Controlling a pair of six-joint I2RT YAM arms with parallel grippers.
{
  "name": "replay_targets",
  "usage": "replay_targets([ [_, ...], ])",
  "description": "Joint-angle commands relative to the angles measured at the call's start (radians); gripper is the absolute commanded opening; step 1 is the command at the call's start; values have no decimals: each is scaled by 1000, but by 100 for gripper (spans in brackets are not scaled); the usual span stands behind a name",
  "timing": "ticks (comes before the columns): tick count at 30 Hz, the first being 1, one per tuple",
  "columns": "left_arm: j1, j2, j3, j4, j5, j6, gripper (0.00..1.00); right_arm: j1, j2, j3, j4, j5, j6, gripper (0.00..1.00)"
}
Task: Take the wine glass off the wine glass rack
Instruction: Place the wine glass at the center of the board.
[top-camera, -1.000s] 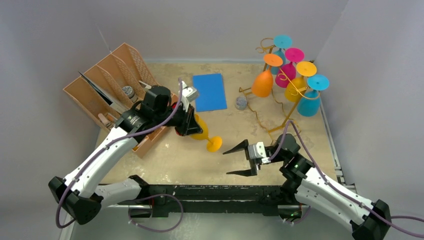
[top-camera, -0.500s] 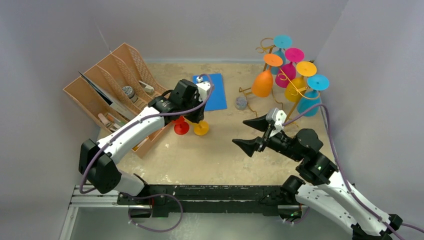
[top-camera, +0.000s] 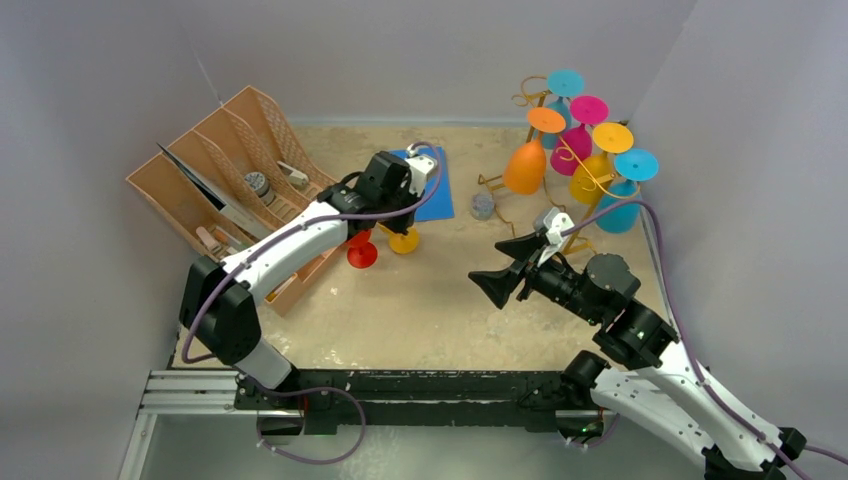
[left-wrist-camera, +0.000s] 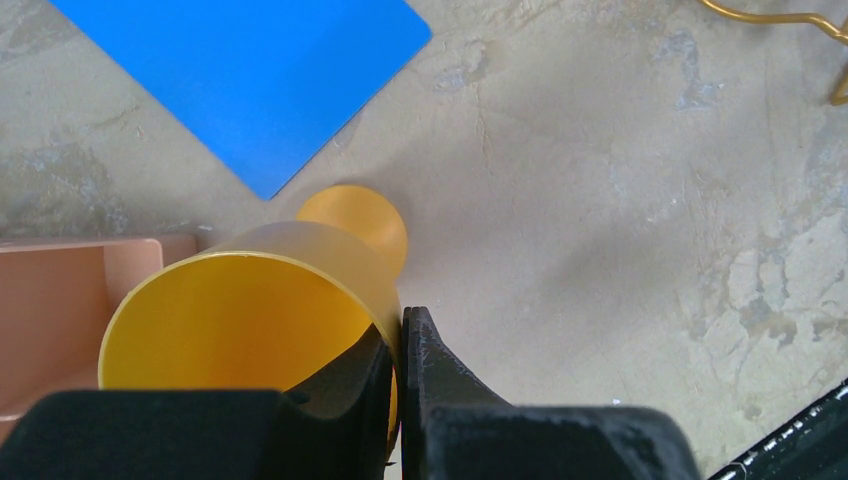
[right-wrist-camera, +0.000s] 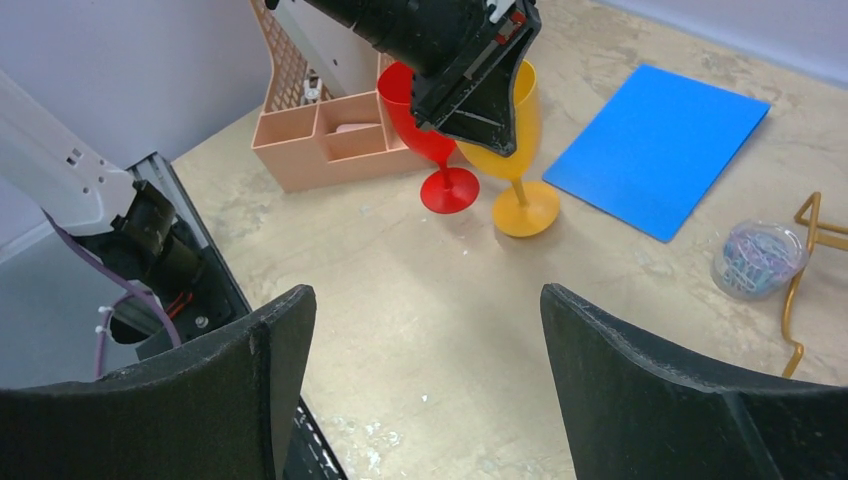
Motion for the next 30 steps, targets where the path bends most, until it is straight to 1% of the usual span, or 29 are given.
replay_targets([
  [1,-4,48,73,-3,-24,30,0,0,-3,33,0,32,17,85],
  [4,-4,69,82,-11,-24,28,0,-1,-7,33,-6,40,19,85],
  [5,-5,74,82,-9,-46,29,0,-1,-8,33,-9,40,19,85],
  [9,-4,96,97,-32,-63,33,0,0,-15,33,-22,42,19,85],
  [16,-4,109,116,-68,-73,39,0,-1,-19,29,-46,59,18,86],
  [20,-5,144,164,-125,-59,34,13,-1,-21,32,-53,62,16,86],
  [23,-4,159,186,-139,-42,33,21,-1,-21,36,-64,67,16,86],
  [26,-4,149,190,-140,-50,28,32,0,-26,39,-78,72,17,86],
  [29,-4,109,190,-130,-37,18,53,-1,-29,51,-105,84,31,86],
  [30,-5,91,190,-126,-33,15,59,0,-29,58,-117,89,42,88],
])
